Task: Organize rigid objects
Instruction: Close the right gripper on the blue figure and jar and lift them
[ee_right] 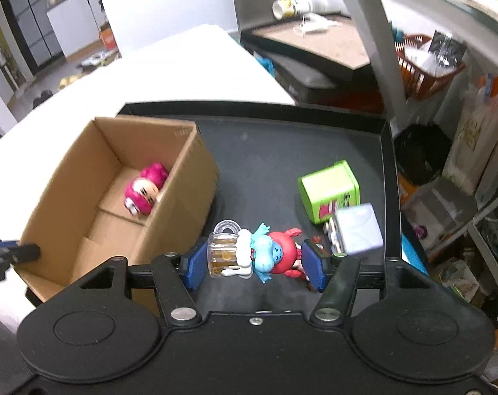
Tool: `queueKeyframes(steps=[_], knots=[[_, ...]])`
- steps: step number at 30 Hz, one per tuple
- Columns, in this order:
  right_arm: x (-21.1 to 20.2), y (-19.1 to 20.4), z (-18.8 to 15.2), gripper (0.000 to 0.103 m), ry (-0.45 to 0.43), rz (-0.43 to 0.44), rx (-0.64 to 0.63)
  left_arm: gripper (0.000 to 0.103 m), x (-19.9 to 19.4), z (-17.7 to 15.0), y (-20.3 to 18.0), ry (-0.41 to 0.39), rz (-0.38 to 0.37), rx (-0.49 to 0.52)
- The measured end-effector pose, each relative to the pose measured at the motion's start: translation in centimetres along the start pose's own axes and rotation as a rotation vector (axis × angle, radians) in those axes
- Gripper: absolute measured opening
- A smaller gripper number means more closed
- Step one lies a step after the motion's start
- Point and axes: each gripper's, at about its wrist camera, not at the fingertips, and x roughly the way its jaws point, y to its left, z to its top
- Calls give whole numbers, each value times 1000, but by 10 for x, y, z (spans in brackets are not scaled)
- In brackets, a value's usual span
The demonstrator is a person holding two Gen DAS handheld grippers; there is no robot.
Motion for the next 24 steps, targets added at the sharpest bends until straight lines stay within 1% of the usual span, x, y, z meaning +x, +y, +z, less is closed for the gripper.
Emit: queueKeyframes(steps=[3,6,12,17,20,24], knots=[[-6,5,4,59,-35,-1,5,9,1,0,0,2,-1,0],[-10,12,7,59,-56,14,0,9,2,1,0,1,-2,-1],[-16,20,11,59,-97,11,-7,8,1,0,1,-9,-6,-2],[-28,26,16,59,-163,13,-2,8,0,-1,2,-15,-10,-1],[-34,29,18,59,-202,28,9,8,0,-2,4,-16,-17,-5],[-37,36,21,59,-232,52,12,8,-1,-2,6,-16,-24,-8]])
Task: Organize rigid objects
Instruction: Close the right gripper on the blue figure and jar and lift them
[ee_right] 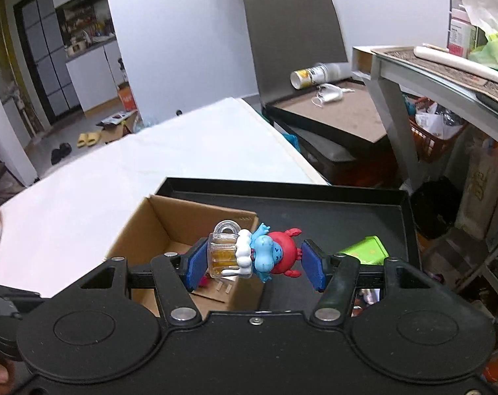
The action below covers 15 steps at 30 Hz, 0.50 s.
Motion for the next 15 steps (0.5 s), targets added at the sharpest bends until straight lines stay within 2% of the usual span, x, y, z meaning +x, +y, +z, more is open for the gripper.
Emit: queueKeyframes(steps=[15], knots=[[19,43,-5,59,45,58,-98,9,1,2,5,6,-33,-6]])
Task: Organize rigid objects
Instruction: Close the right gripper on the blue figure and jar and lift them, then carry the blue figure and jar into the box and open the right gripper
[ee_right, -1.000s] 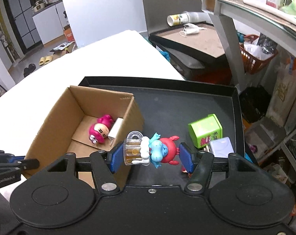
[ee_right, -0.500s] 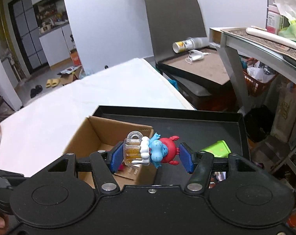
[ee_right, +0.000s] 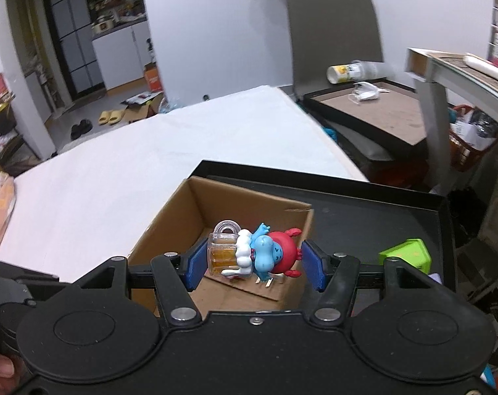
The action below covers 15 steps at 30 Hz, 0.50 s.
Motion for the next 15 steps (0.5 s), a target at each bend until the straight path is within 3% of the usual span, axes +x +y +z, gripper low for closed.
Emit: queueKeyframes(steps=[7,15], knots=[[23,19,-6,59,49,53,-39,9,0,-1,2,-1,-16,-10],[42,27,-11,59,80,44,-50,9,0,-2,6,-3,-41,-24]])
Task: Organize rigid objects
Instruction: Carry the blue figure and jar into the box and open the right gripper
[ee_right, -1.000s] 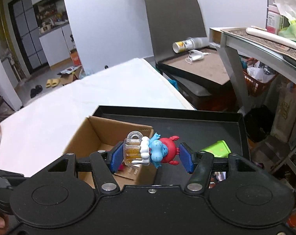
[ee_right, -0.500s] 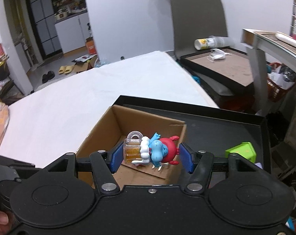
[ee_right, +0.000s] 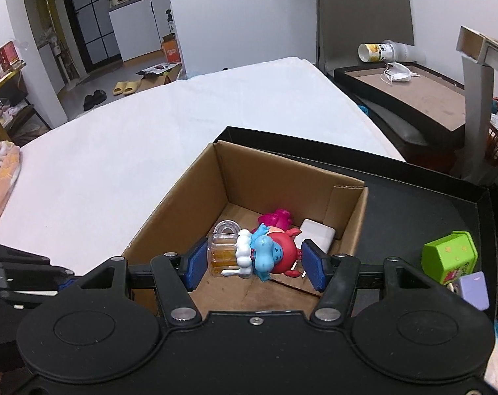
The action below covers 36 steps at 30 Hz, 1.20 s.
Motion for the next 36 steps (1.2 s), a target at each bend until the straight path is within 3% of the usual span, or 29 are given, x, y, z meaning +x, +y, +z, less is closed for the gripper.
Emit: queueKeyframes(steps=[18,27,36], knots=[[39,17,10,61,0,18,-63,10,3,3,8,15,-33,-30],[18,6,17,63,-28,15,-17,10,1,4,7,15,-21,-28],[5,-13,16,63,37,-8,37,9,0,5,2,18,2,-21]])
